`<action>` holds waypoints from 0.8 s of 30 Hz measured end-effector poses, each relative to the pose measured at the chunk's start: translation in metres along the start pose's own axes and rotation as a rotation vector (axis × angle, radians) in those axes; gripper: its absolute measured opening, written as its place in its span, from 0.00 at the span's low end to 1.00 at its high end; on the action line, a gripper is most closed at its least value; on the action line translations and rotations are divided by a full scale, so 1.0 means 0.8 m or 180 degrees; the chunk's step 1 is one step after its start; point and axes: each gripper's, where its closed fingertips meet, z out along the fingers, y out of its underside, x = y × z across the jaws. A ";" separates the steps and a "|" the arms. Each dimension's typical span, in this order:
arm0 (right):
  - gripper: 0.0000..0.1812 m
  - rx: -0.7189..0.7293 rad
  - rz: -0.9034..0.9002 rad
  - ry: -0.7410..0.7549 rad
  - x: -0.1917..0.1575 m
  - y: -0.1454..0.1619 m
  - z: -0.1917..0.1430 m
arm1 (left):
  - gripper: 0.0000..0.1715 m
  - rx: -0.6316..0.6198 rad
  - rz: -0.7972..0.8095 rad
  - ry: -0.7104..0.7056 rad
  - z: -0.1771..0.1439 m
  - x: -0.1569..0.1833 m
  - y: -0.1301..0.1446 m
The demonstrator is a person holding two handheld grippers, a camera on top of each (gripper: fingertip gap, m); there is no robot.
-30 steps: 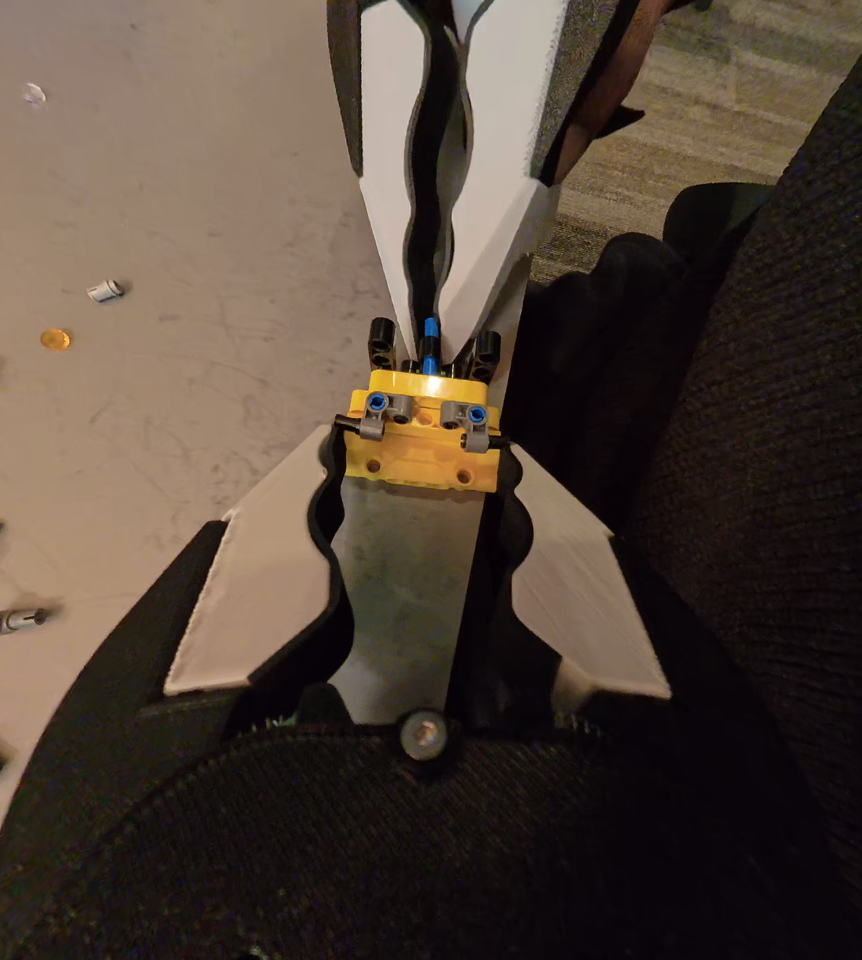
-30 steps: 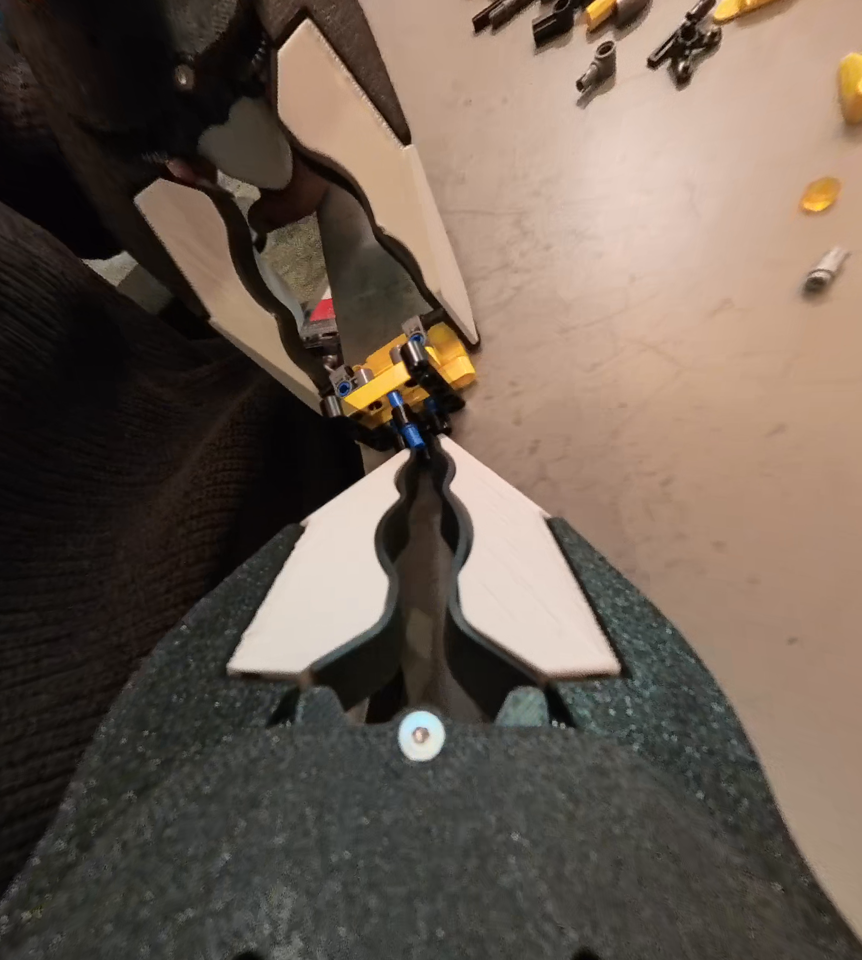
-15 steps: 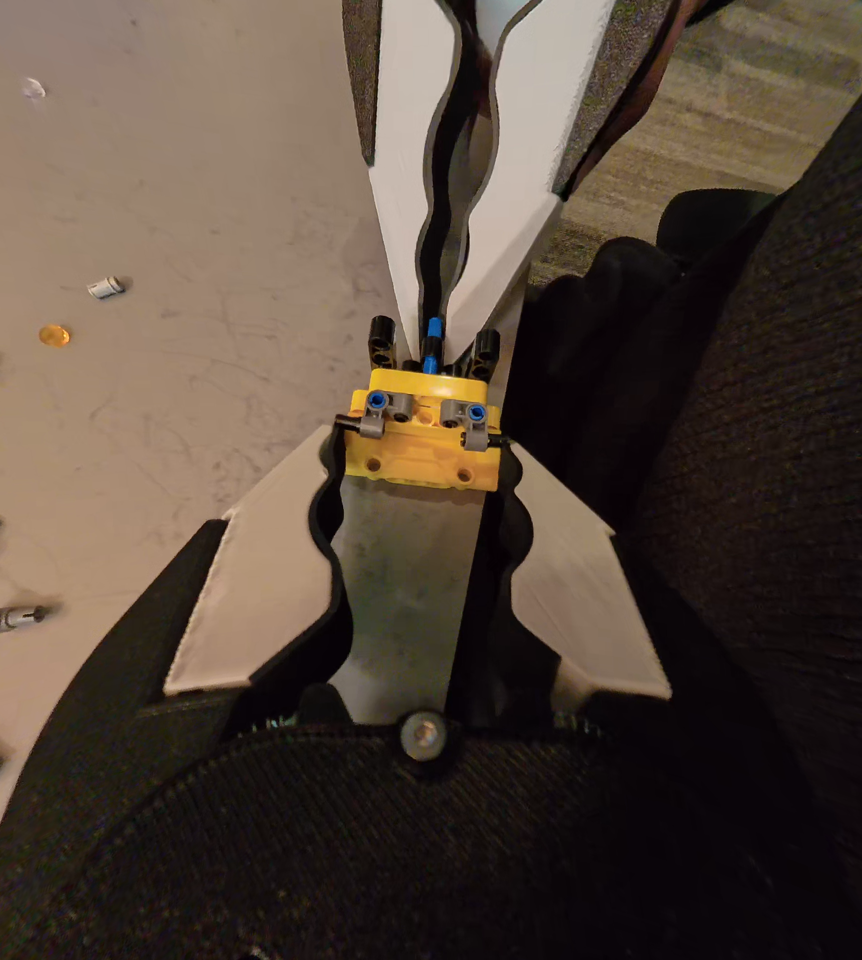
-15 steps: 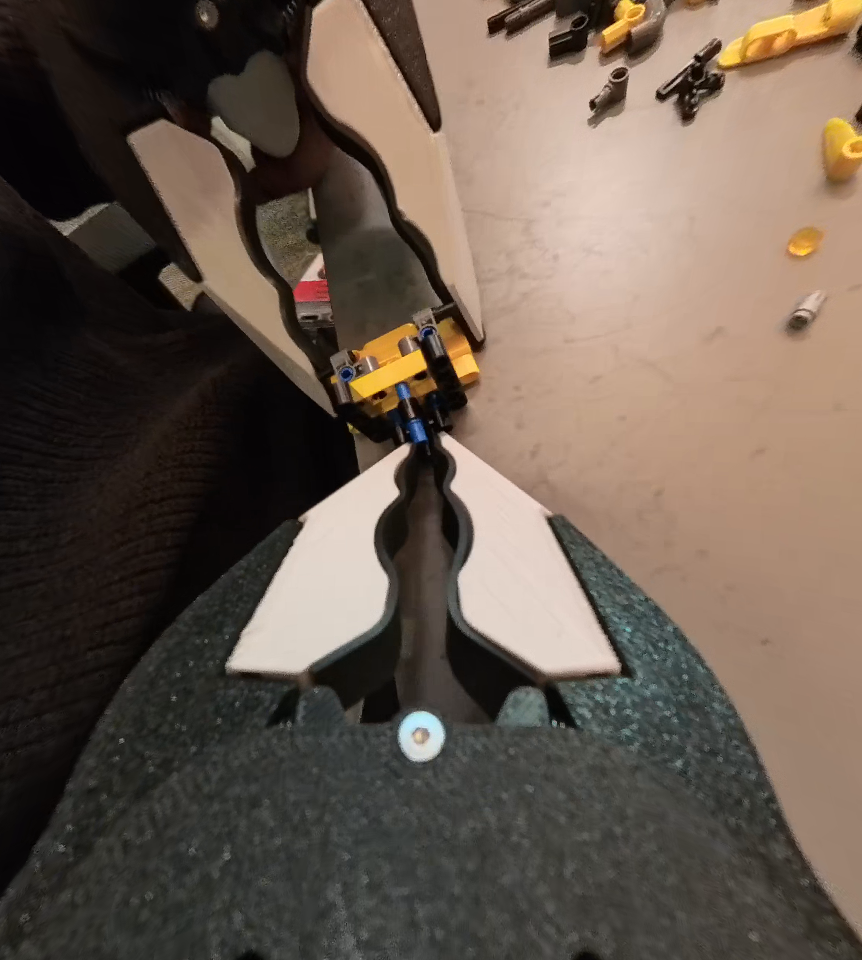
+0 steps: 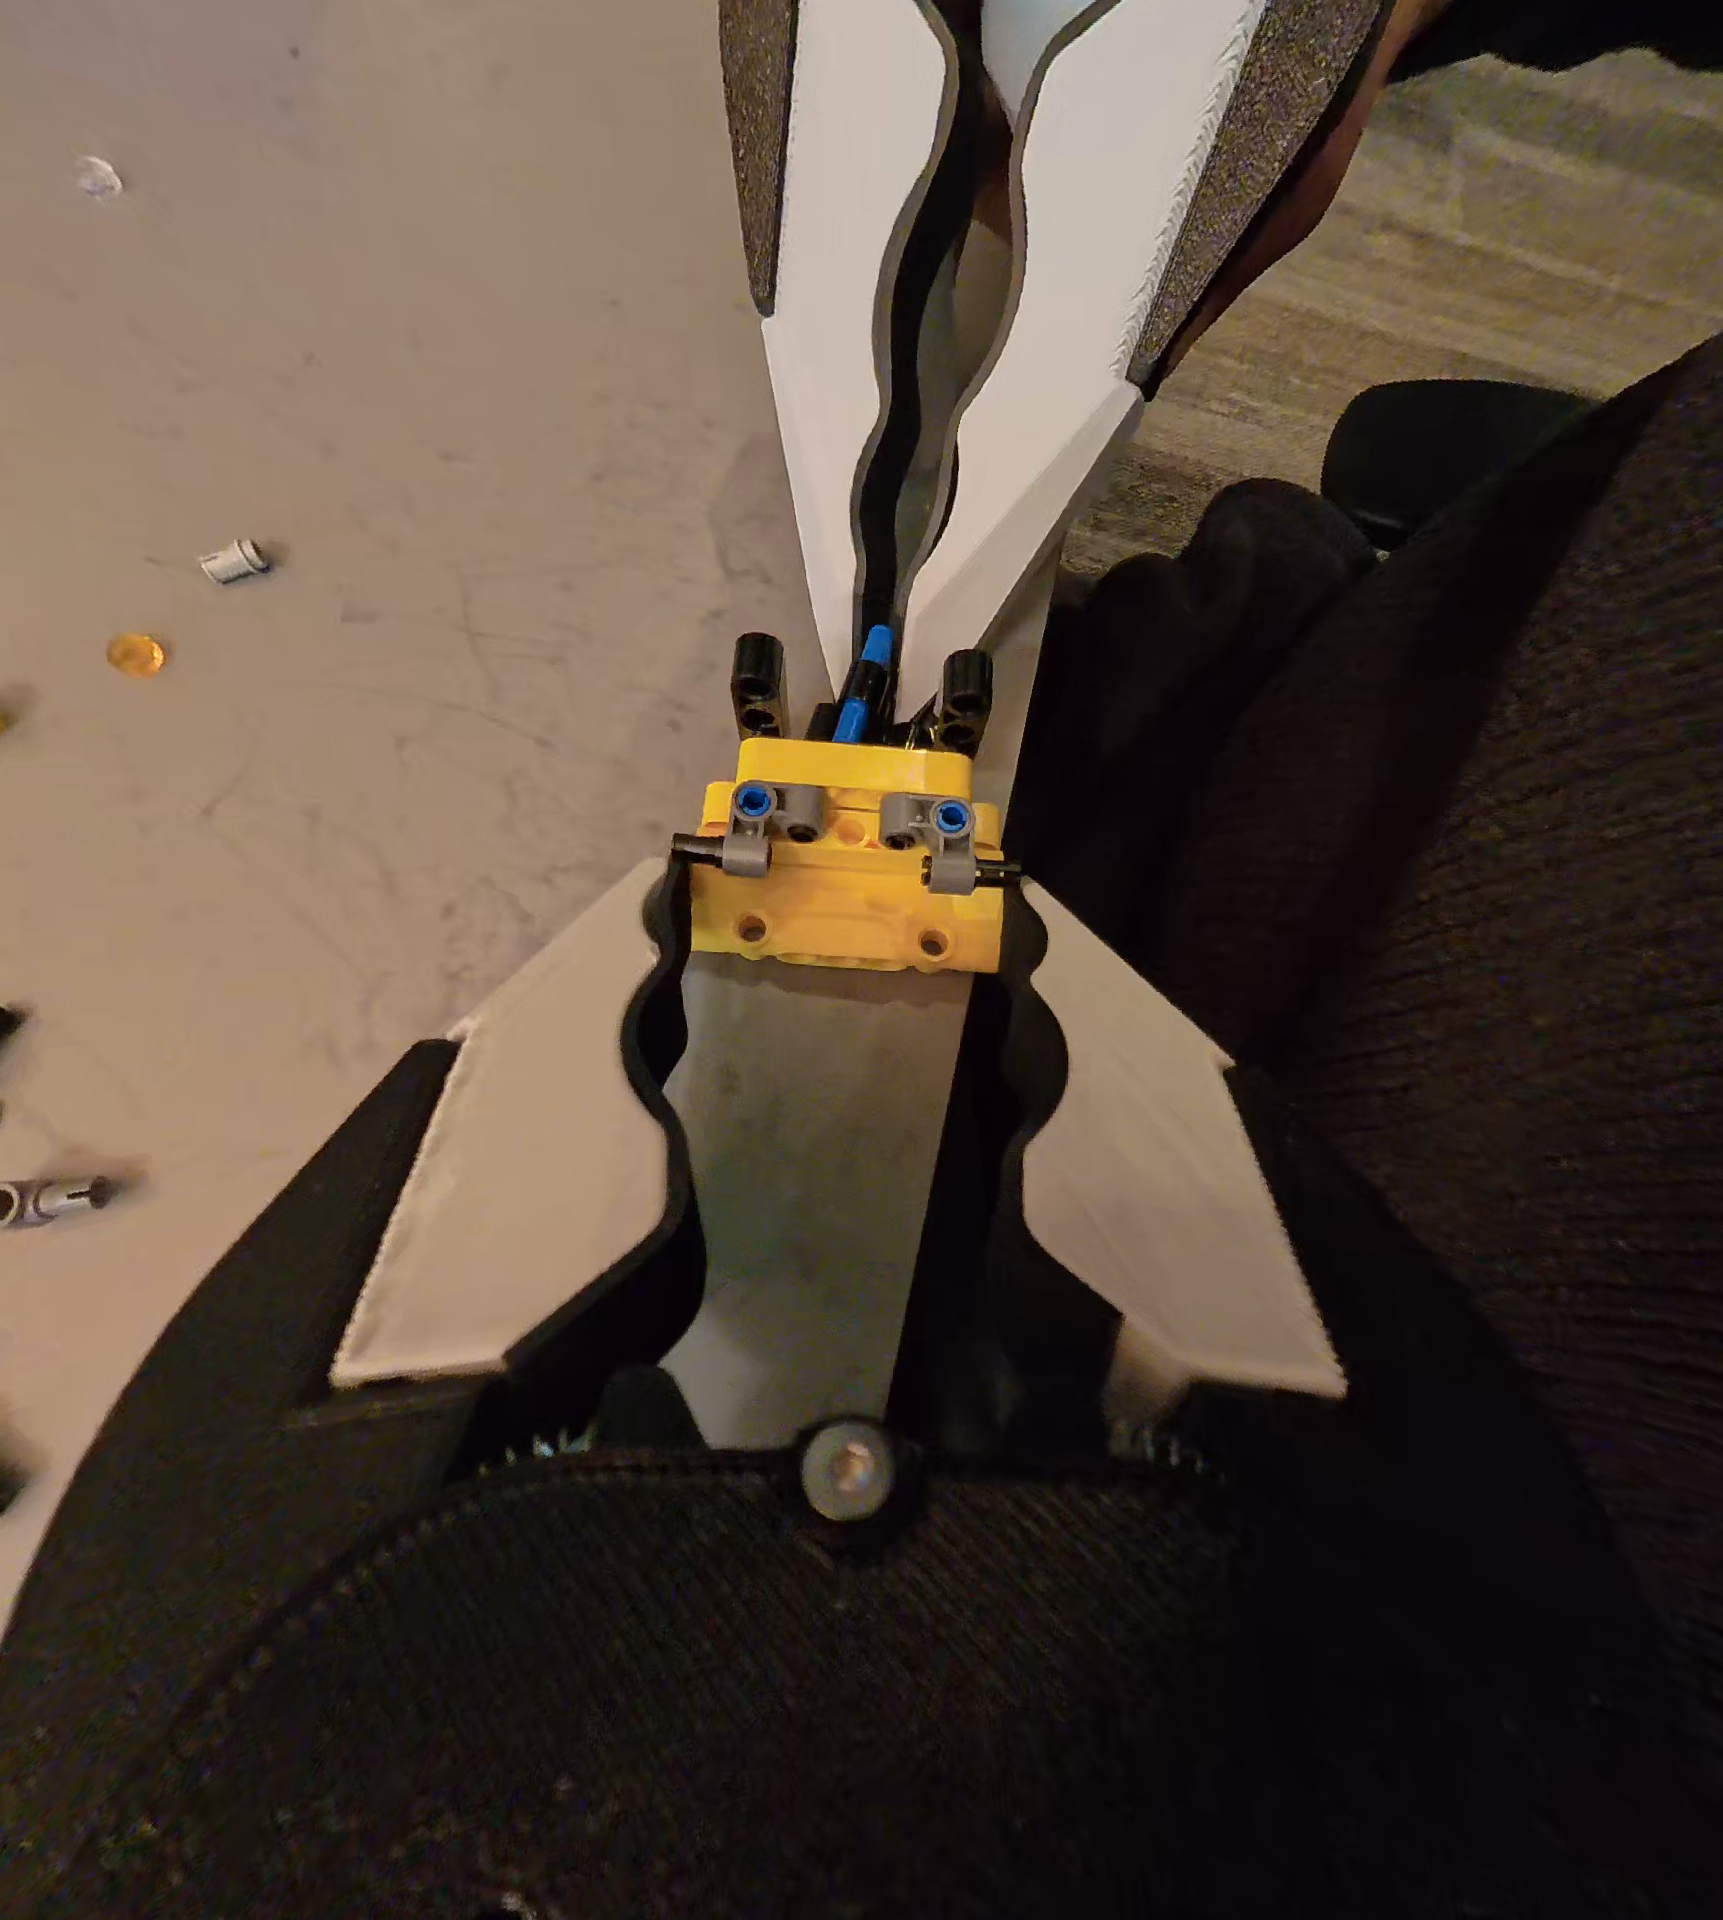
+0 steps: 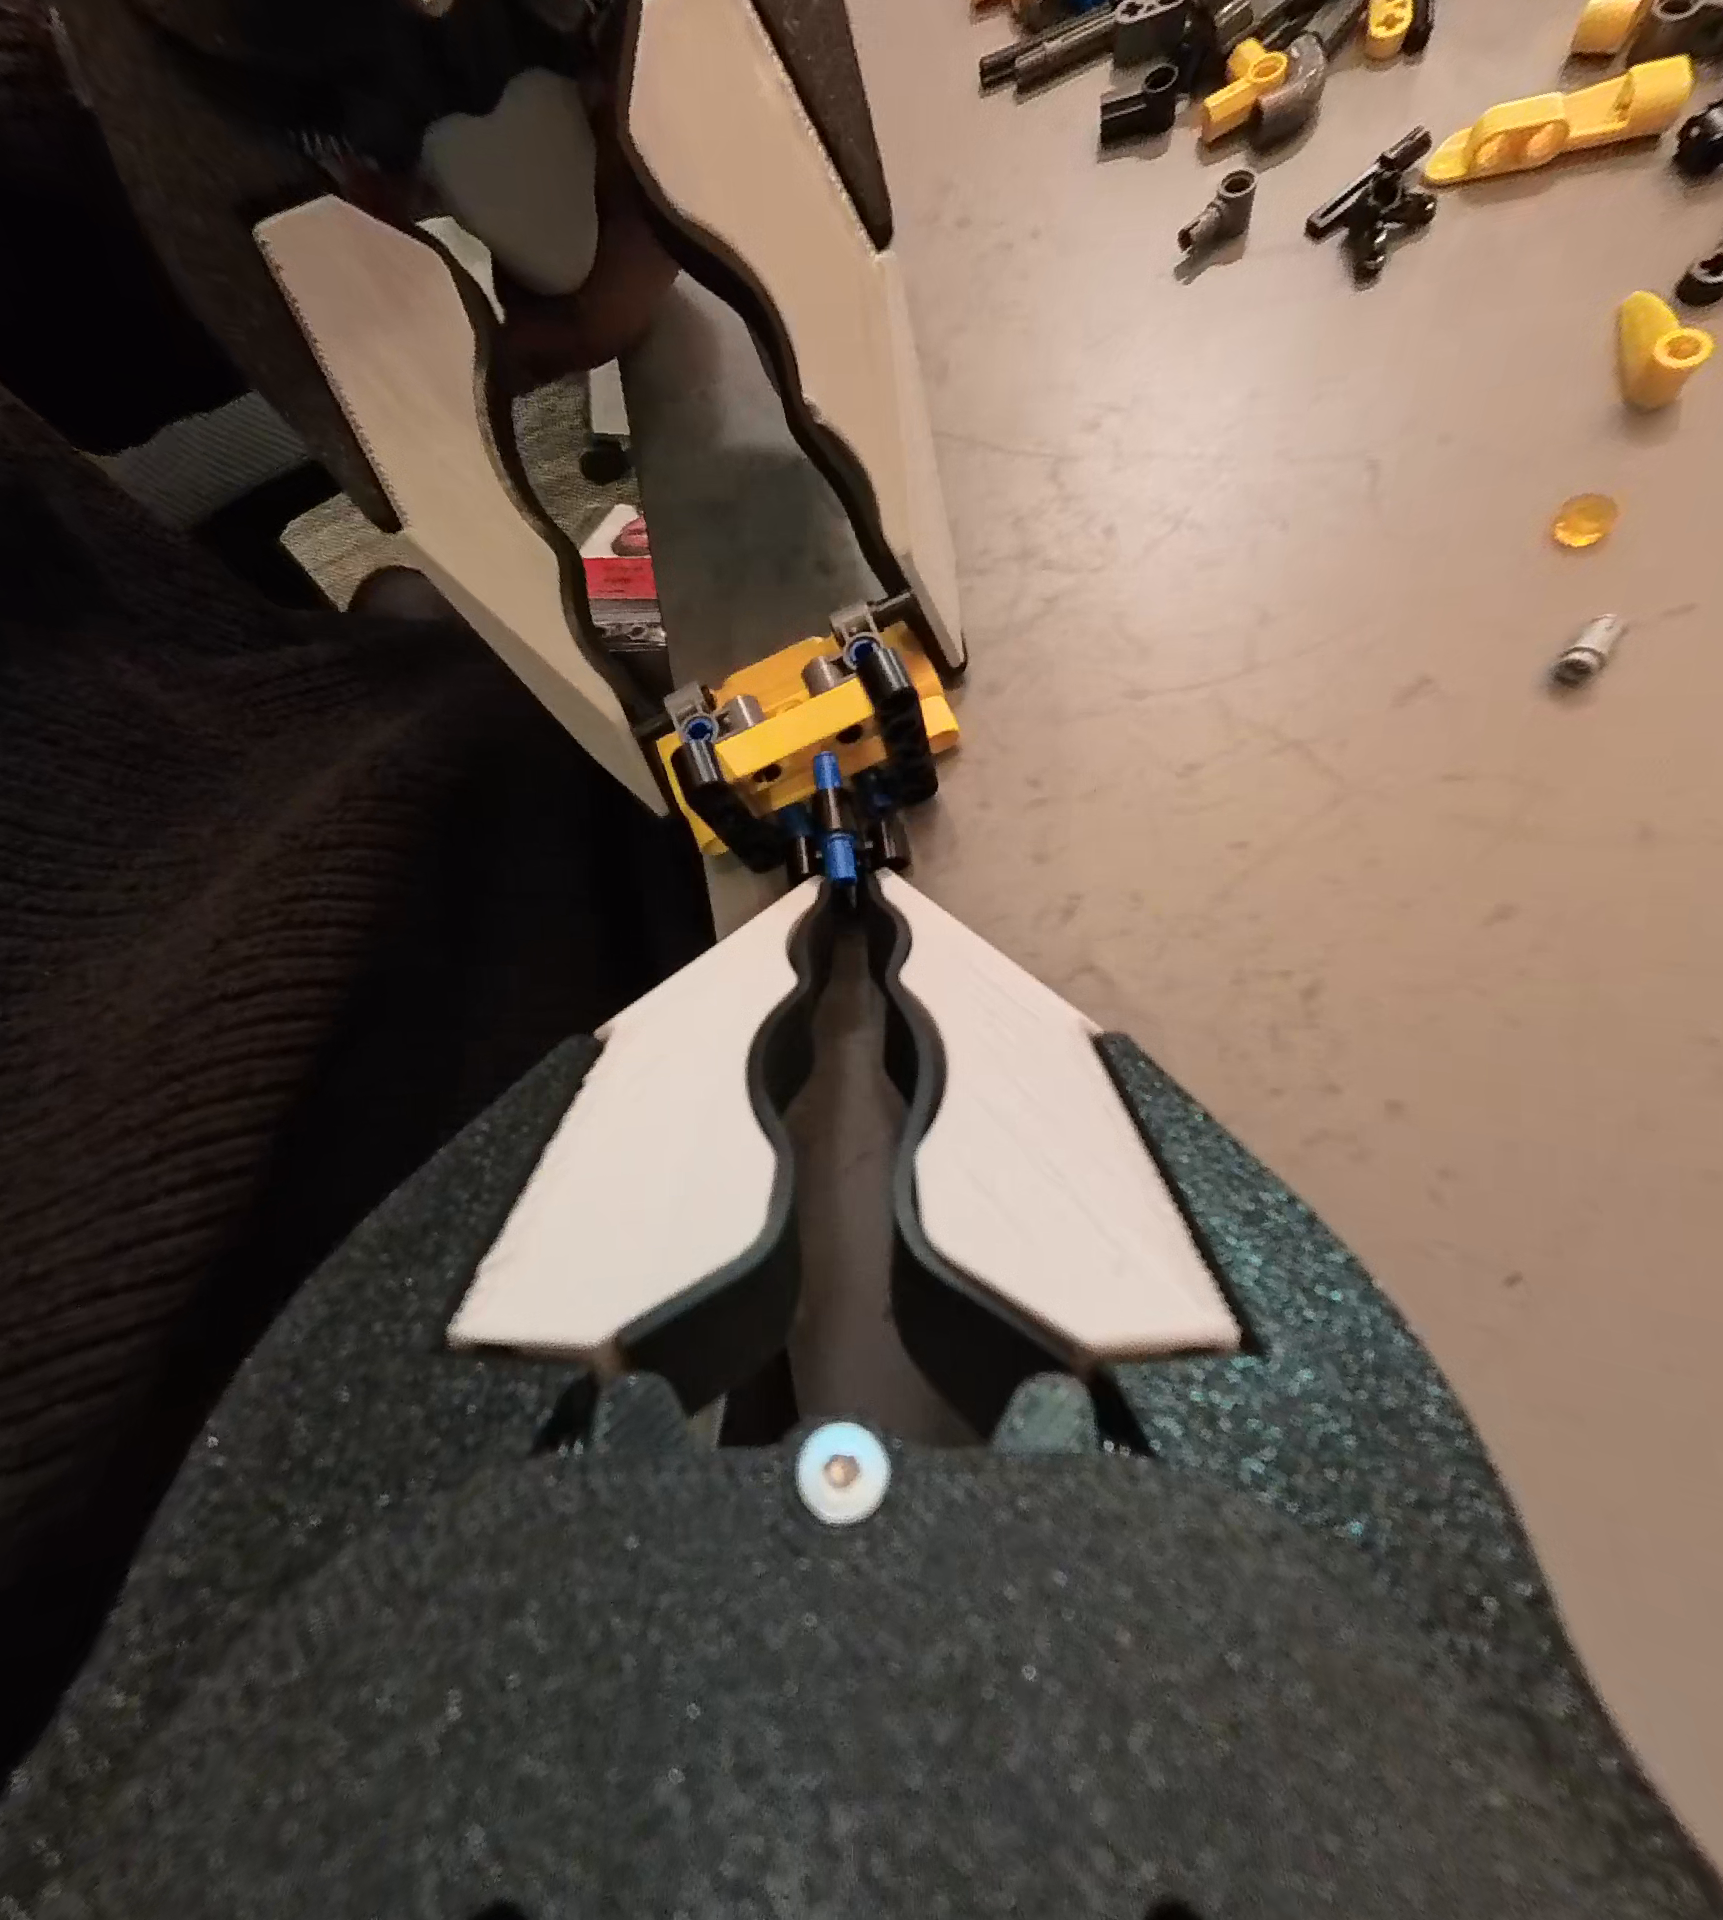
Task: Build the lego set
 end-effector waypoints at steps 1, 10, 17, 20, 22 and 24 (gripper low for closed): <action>0.02 0.0002 0.0016 -0.0013 0.000 0.000 0.000 | 0.34 0.0002 -0.0006 0.0002 0.000 0.000 0.000; 0.02 0.0016 -0.0079 0.0076 0.000 0.000 0.000 | 0.41 -0.0033 0.0143 -0.0068 0.000 0.003 0.003; 0.02 0.0041 0.0051 -0.0058 0.000 -0.001 0.000 | 0.33 -0.0017 0.0091 -0.0142 0.000 -0.002 0.003; 0.02 0.0154 0.0291 -0.0284 0.000 -0.006 -0.006 | 0.33 0.0042 -0.0042 -0.0050 -0.003 -0.003 0.000; 0.02 0.0468 0.0447 -0.0336 0.006 -0.019 -0.019 | 0.33 0.0117 -0.0127 -0.0077 -0.006 -0.008 -0.004; 0.02 0.0868 0.0602 -0.0285 0.017 -0.034 -0.039 | 0.33 0.0227 -0.0200 -0.0134 -0.011 -0.014 -0.008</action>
